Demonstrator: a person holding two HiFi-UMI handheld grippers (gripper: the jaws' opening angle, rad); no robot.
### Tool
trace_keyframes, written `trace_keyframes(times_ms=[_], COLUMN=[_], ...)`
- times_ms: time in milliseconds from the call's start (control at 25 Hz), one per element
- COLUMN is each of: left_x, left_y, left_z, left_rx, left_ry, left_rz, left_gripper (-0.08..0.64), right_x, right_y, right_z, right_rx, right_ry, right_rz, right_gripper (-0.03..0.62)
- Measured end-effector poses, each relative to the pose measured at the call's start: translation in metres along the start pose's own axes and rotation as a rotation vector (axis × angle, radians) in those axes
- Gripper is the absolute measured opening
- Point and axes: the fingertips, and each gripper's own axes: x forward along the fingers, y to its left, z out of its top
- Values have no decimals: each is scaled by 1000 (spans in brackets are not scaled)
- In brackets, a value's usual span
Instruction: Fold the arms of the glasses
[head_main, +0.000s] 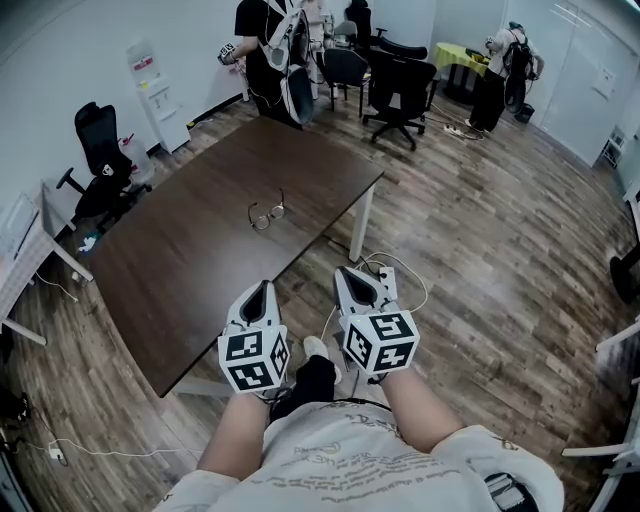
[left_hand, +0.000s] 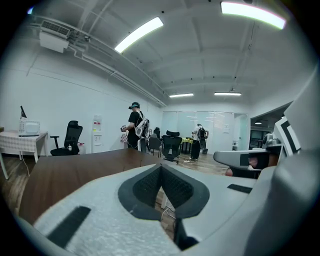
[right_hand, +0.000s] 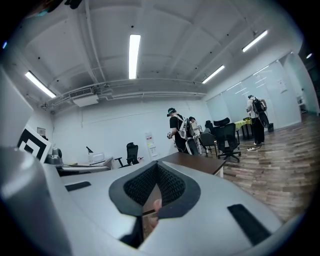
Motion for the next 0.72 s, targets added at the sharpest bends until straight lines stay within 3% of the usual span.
trace_keyframes(times_ms=[440,720], left_x=[63,124], left_y=[10,38], left_z=[4,5], left_rx=[-2,-17], left_ry=[5,41], left_rz=[6,32], left_gripper=[12,12], right_x=[56,116], right_y=[-30,-52], right_z=[7,16], right_rx=[-18,-36], right_ry=[5,19], right_rz=[27,39], right_gripper=[11,11])
